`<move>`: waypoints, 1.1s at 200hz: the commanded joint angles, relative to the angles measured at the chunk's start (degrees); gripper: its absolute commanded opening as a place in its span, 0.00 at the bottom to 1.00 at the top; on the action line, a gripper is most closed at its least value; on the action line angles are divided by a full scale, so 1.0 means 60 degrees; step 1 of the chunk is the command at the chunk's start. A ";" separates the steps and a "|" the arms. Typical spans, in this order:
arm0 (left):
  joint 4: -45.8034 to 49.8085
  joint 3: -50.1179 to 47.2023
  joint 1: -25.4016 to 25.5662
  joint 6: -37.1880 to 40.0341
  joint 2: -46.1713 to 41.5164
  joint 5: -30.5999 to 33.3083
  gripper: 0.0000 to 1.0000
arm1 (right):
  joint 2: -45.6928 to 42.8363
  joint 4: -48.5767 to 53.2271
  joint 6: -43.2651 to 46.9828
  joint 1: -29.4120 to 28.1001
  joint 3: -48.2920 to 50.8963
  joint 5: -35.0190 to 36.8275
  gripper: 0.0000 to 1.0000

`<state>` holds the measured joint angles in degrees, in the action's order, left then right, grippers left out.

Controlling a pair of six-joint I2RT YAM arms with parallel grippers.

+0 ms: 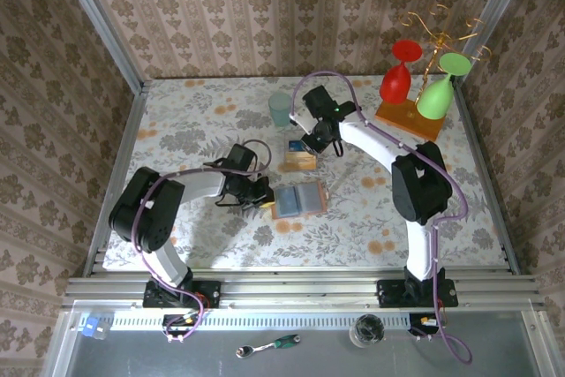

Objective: Take the credit cards out of the card holder

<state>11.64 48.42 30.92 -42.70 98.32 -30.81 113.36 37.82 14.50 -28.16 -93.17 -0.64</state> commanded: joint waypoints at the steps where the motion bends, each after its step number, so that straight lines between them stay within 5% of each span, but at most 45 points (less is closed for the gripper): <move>1: 0.0575 0.0329 -0.0113 0.0507 0.0302 0.0059 0.00 | -0.0726 -0.0286 -0.1353 -0.0107 0.0383 -0.0727 0.32; 125: 0.0768 0.0566 -0.0246 0.0768 -0.0030 -0.0080 0.00 | -0.2539 -0.2584 -0.8460 -0.0483 0.3909 -0.3545 0.26; 220: 0.0741 0.0042 -0.0033 0.0574 -0.0638 -0.0017 0.00 | -0.1985 -0.3092 -0.9615 -0.1337 0.4408 -0.3987 0.30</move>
<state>14.79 49.95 30.20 -39.18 96.31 -30.83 100.33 20.73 -40.32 -35.62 -67.29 -23.20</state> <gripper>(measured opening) 0.049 0.296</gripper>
